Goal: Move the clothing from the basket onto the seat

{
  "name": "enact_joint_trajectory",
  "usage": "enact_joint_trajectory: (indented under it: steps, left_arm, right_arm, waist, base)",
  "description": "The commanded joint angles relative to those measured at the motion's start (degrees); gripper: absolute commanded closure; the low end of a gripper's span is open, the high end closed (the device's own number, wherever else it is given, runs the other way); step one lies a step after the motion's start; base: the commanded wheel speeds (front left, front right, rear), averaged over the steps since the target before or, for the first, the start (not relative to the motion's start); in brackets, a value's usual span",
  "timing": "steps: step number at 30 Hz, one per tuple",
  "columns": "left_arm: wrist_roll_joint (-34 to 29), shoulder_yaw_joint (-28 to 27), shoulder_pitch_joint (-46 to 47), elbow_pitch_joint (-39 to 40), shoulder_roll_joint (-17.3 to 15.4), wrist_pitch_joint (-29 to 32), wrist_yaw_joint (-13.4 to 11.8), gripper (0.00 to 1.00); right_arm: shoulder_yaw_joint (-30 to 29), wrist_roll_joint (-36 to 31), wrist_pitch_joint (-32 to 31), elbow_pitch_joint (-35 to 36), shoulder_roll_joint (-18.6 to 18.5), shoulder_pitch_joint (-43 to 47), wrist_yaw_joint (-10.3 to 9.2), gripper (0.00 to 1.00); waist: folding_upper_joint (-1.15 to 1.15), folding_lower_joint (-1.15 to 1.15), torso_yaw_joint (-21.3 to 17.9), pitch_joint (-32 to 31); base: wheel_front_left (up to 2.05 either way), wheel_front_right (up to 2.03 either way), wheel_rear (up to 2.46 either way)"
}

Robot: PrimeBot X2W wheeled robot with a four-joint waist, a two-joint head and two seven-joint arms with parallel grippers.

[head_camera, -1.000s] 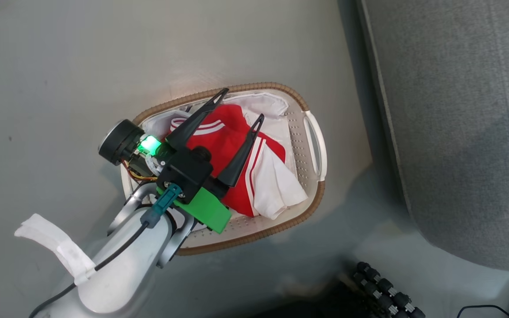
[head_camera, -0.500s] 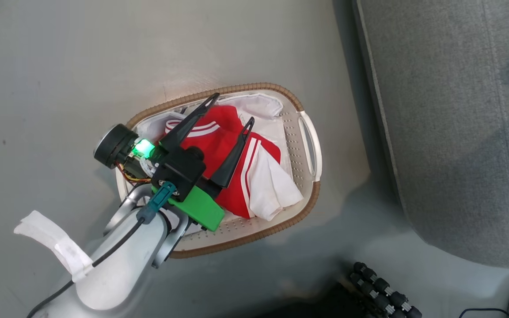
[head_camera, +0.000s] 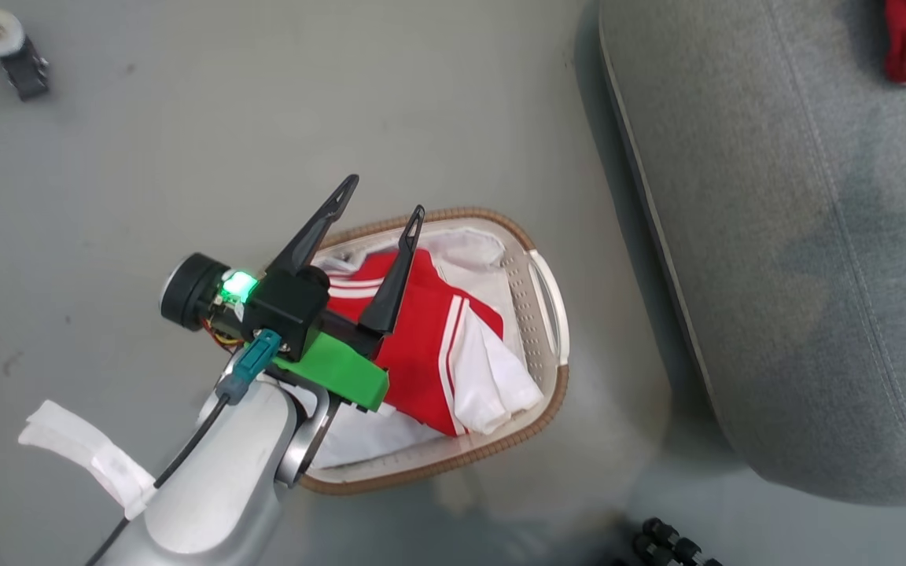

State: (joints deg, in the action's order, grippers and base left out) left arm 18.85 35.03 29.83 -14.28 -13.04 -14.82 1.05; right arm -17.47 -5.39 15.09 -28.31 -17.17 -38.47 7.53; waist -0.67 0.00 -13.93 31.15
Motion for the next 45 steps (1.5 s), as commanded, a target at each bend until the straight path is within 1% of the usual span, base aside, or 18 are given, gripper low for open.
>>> enact_joint_trajectory:
  steps: [1,5,7,10,14,20,23,27,29,32,38,45]
  left_arm:
    - [0.7,-1.0,-1.8,-0.2,0.9,-0.4,-0.4,0.0]
    - [0.1,-5.4,-5.2,0.8,2.9,-0.4,-0.9,0.0]
    - [-0.1,-8.0,-7.4,1.2,3.8,-0.4,-0.9,0.0]
    - [0.0,-13.2,-11.2,2.1,5.0,-0.4,-1.0,0.0]
    - [-1.0,-18.8,-15.9,2.4,6.4,-0.3,-0.4,0.0]
    - [-2.3,-26.4,-22.3,2.6,7.9,-0.3,0.6,0.0]
    - [-2.9,-29.0,-25.1,2.7,8.5,-0.3,1.3,0.0]
    - [-3.8,-31.4,-28.7,3.1,9.3,-0.3,2.2,0.0]
    - [-4.0,-32.1,-29.9,3.3,9.6,-0.4,2.7,0.0]
    - [-4.0,-32.7,-31.8,3.4,9.8,-0.4,3.2,0.0]
    - [-4.8,-33.3,-34.6,4.4,10.1,-0.3,3.8,0.0]
    - [-4.7,-34.3,-35.7,4.0,10.1,-0.4,4.2,0.0]
  right_arm:
    - [0.1,0.6,0.1,0.7,-0.2,1.4,-0.08,0.0]
    - [1.8,0.6,0.1,2.6,1.5,2.2,-0.08,0.0]
    - [3.2,0.8,0.1,3.0,2.8,2.6,-0.08,0.0]
    - [5.4,1.6,0.1,2.4,5.7,3.8,-0.08,0.0]
    - [8.8,2.1,0.1,1.3,9.2,5.8,-0.08,0.0]
    - [13.4,4.6,0.1,1.1,12.5,10.7,-0.08,0.0]
    - [14.4,5.9,0.1,2.3,13.5,13.9,-0.08,0.0]
    - [15.9,9.3,0.1,5.0,14.1,19.1,-0.08,0.0]
    - [17.0,11.5,0.1,6.7,14.1,21.7,-0.08,0.0]
    - [18.2,13.1,0.1,8.8,14.1,25.8,-0.08,0.0]
    - [19.2,14.0,0.1,11.0,14.2,31.5,-0.08,0.0]
    - [18.2,13.8,0.1,11.3,14.2,34.2,-0.08,0.0]
  waist:
    - [0.67,0.0,3.4,-6.4]
    - [0.67,0.0,6.3,-11.4]
    - [0.67,0.0,7.4,-13.7]
    - [0.67,0.0,8.8,-16.7]
    - [0.67,0.0,10.9,-19.9]
    - [0.67,0.0,13.1,-24.1]
    - [0.67,0.0,13.7,-25.6]
    - [0.67,0.0,14.2,-27.7]
    - [0.67,0.0,14.3,-28.6]
    - [0.67,0.0,14.3,-29.8]
    - [0.67,0.0,13.9,-30.5]
    - [0.67,0.0,13.4,-30.8]
  base:
    - [0.0,0.0,0.0]
    - [0.0,0.0,0.0]
    - [0.0,0.0,0.0]
    - [0.0,0.0,0.0]
    - [0.0,0.0,0.0]
    - [0.0,0.0,0.0]
    - [0.0,0.0,0.0]
    - [0.0,0.0,0.0]
    - [0.0,0.0,0.0]
    - [0.0,0.0,0.0]
    - [0.0,0.0,0.0]
    - [0.0,0.0,0.0]
